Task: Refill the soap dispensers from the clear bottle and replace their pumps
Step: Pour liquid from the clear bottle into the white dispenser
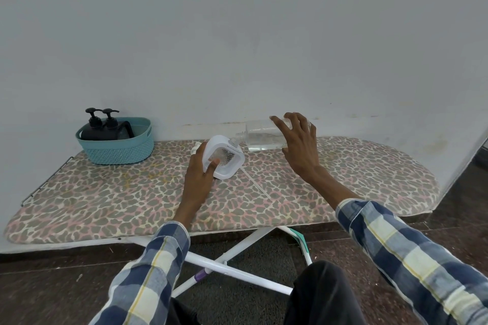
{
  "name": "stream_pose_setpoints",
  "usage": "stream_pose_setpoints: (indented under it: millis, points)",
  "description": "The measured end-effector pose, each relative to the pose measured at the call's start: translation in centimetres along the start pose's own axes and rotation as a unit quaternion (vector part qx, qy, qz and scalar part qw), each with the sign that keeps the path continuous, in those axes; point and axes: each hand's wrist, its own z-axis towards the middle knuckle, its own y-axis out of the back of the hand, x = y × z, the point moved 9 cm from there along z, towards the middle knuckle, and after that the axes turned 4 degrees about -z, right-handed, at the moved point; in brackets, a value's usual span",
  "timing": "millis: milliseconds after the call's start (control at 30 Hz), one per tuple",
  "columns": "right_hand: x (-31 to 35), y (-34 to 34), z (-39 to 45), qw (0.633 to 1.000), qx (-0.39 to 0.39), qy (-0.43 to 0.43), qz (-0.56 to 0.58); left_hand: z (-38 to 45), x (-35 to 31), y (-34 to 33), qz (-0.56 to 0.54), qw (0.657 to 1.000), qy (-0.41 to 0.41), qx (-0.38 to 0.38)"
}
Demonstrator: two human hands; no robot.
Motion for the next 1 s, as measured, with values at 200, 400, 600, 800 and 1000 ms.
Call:
stream_pose_setpoints:
  millis: [200, 400, 600, 800, 1000]
  points:
    - [0.05, 0.2, 0.26, 1.0, 0.002, 0.004, -0.012, 0.22, 0.22, -0.07, 0.013, 1.0, -0.005, 0.002]
    - [0.08, 0.23, 0.31, 1.0, 0.0, 0.011, -0.015, 0.1, 0.26, -0.08, 0.005, 1.0, -0.005, 0.002]
    - [0.11, 0.32, 0.6, 1.0, -0.008, 0.015, -0.018, 0.13, 0.27, -0.08, 0.006, 1.0, 0.002, 0.002]
    - [0.14, 0.3, 0.77, 1.0, -0.006, 0.017, -0.022, 0.07, 0.14, -0.07, -0.001, 1.0, -0.001, 0.004]
    - [0.13, 0.33, 0.71, 1.0, -0.004, 0.018, -0.017, -0.03, 0.25, 0.07, -0.003, 1.0, -0.004, 0.0]
